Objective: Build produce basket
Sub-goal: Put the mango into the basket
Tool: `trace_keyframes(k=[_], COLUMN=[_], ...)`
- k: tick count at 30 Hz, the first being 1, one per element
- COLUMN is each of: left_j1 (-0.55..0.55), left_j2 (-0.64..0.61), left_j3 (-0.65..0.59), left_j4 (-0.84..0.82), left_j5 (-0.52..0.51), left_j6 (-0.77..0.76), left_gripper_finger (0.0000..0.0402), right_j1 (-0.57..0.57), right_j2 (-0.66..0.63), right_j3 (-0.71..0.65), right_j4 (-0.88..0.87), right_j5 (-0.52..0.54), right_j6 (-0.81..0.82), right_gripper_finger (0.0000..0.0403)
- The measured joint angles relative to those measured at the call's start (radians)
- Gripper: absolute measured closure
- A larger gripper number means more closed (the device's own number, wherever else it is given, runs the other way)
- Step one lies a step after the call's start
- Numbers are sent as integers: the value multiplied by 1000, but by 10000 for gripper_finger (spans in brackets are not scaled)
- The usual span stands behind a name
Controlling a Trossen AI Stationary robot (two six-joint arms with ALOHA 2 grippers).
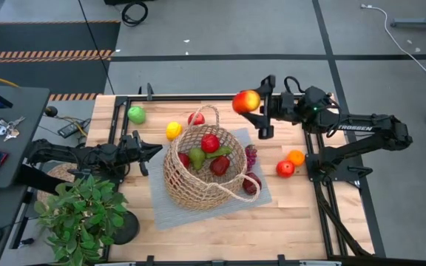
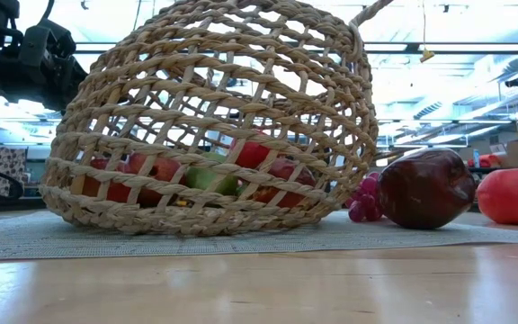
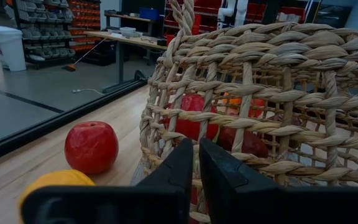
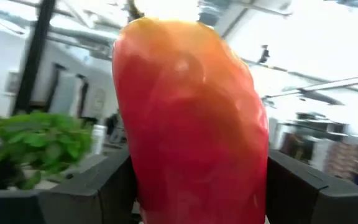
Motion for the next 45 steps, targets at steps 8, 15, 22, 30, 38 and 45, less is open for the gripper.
trace_keyframes(k=[8,15,22,30,38,45], left_j1=[0,0,0,0,0,0], left_j2=[0,0,0,0,0,0], left_j3=[0,0,0,0,0,0], left_j4=[0,0,0,0,0,1], left_j5=[0,0,0,0,0,0], left_j6=[0,0,0,0,0,0], left_gripper_finger=[363,369,362,367,364,364], right_j1=[-6,1,17,22,-11,-58], right_j2=[0,0,6,52,82,123], right_j3=[0,0,0,15,180,239], right_j4=[-1,-9,-150,-274,-673,-727], right_j5=[122,290,722,1045,733,295], right_j6=[1,2,-143,-302,-93,22], right_gripper_finger=[123,123,123,123,123,123])
